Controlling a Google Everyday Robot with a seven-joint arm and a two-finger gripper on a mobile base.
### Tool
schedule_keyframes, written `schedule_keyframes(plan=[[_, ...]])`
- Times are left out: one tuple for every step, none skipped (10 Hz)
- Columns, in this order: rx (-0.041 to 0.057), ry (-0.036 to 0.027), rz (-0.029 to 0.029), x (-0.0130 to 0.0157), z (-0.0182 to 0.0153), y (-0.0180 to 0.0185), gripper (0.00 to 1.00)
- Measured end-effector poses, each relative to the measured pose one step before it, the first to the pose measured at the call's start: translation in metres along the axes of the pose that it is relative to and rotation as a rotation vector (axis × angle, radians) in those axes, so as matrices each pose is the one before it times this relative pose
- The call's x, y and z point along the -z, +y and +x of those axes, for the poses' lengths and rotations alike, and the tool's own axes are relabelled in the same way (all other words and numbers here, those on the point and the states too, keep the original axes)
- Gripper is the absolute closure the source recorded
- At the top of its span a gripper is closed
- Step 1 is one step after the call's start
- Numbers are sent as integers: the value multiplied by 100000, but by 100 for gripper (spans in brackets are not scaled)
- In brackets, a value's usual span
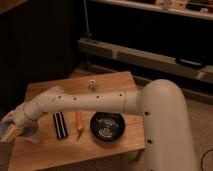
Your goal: Place the white sponge in the ceramic cup
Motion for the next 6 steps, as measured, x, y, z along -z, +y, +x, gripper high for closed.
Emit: schedule_keyframes(plan=[[-863,-298,-392,-237,640,166,86],[-552,-153,-159,-126,483,91,86],[-460,-111,-25,-50,424,47,86],[-427,-73,40,-38,392,9,86],[-338,-137,69,-14,354,-12,86],[-244,-289,100,-30,248,-30,86]])
